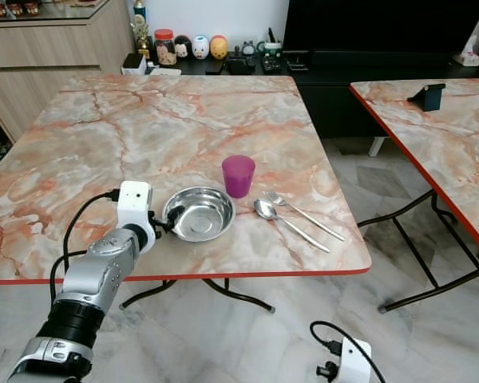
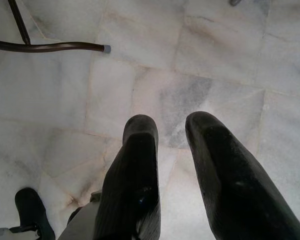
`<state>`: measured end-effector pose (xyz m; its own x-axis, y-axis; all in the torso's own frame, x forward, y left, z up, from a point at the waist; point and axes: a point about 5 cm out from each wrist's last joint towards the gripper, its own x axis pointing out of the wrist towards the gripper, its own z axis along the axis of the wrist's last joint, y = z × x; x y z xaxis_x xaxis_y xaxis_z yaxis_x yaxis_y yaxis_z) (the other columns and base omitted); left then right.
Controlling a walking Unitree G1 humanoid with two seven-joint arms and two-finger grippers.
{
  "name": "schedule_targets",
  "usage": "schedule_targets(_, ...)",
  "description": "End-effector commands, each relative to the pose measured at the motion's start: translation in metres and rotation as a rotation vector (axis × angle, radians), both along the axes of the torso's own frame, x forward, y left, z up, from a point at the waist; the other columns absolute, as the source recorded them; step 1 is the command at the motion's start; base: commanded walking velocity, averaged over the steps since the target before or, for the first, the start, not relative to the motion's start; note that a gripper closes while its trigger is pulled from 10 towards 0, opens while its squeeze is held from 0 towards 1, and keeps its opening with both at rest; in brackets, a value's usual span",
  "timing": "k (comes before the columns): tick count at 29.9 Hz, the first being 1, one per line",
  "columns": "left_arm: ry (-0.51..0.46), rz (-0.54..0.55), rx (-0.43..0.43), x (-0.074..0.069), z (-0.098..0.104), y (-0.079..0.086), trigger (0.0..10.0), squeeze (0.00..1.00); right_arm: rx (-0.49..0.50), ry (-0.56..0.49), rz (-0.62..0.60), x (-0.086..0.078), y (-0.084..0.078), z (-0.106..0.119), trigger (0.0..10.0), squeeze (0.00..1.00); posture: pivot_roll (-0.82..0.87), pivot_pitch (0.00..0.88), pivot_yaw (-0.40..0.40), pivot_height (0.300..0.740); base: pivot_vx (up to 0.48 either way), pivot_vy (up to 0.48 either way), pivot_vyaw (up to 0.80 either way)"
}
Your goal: Setting the table
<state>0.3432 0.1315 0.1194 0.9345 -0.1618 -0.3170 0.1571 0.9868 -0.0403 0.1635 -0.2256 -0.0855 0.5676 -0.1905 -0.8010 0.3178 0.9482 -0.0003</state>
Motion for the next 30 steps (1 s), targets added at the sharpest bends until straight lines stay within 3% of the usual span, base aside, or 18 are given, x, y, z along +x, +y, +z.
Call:
schedule_targets(1, -0.005, -0.018, 0.036, 0.003, 0.008, -0.003, 10.0, 0.0, 0.006, 0.001, -0.001, 0.0, 0.002, 0.0, 10.0, 0.0, 0.05, 0.0, -0.041, 0.74, 0.0, 0.0, 0.0)
schedule_targets(11, -0.02, -0.028, 0.022, 0.007, 0.022, -0.015, 10.0, 0.0, 0.008, 0.001, -0.003, 0.0, 0.002, 0.0, 10.0, 0.0, 0.05, 0.0, -0.043, 0.74, 0.0, 0.0, 0.0)
schedule_targets(30, 0.035, 0.033, 0.031, 0.014, 0.017, -0.021, 10.0, 0.0, 0.007, 0.0, -0.001, 0.001, 0.001, 0.0, 10.0, 0.0, 0.05, 0.0, -0.047, 0.74, 0.0, 0.0, 0.0)
